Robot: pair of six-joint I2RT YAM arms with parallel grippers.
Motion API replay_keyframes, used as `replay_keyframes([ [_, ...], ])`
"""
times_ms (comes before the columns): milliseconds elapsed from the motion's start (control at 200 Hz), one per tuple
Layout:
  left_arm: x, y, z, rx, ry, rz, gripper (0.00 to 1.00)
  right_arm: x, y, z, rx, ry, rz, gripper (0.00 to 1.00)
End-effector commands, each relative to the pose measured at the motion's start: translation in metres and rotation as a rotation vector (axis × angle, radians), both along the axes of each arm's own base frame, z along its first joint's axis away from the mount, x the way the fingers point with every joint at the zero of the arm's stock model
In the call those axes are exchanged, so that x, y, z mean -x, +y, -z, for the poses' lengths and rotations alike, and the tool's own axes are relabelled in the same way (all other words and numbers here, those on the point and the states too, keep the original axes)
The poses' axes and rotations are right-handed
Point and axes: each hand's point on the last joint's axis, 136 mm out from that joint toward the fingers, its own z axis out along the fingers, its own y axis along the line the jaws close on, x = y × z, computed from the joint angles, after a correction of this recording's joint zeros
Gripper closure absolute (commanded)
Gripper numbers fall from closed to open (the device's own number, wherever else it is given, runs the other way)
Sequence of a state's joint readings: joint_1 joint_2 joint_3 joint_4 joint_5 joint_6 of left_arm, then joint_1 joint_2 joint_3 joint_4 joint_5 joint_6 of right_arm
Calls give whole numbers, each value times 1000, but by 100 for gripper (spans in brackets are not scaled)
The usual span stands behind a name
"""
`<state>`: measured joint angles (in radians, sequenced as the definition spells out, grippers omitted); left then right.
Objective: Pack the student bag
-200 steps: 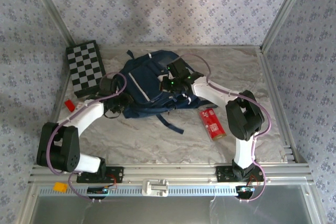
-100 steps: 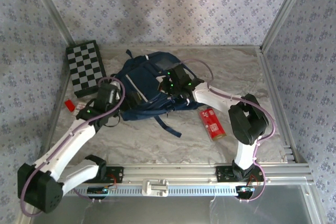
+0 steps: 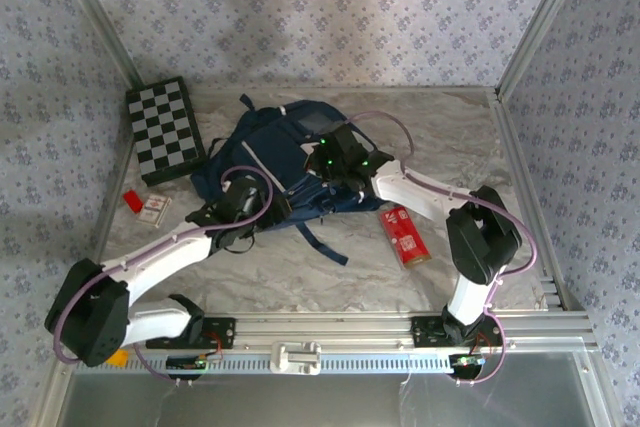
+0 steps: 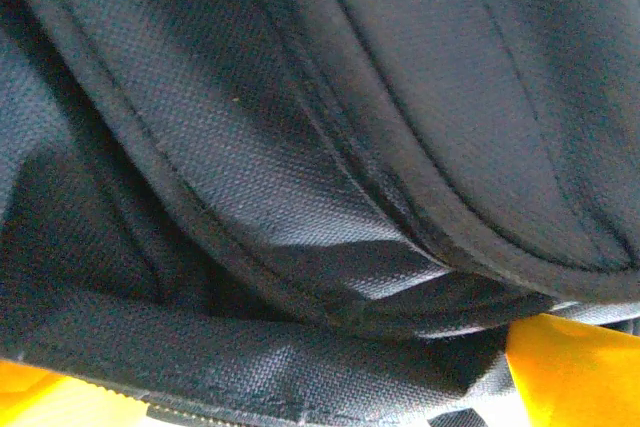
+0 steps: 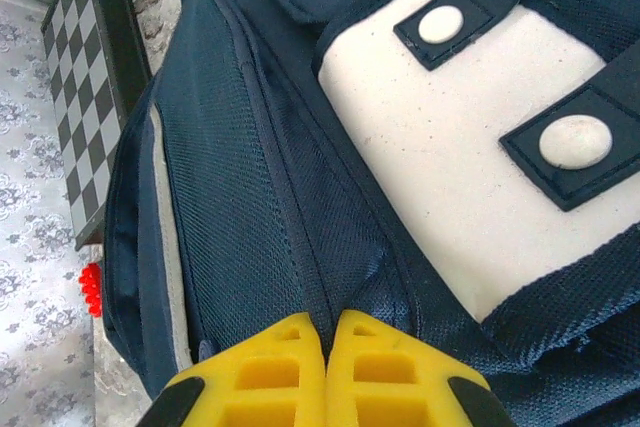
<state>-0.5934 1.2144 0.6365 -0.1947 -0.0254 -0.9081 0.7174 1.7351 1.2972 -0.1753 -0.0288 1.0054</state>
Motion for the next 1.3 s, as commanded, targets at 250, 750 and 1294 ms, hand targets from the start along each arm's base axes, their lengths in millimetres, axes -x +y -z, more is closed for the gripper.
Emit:
replay_keyframes([
  [250,-81,39,-68,-101,-289,-2,12,-13,33,-75,-149,-157,-18,100],
  [750,6,-30,-75,-146,-408,90,0,-20,30,-78,-233,-132,44,100],
  [1294,-29,-77,-59,-392,-500,-27,0,-25,37,-63,-293,-80,64,100],
])
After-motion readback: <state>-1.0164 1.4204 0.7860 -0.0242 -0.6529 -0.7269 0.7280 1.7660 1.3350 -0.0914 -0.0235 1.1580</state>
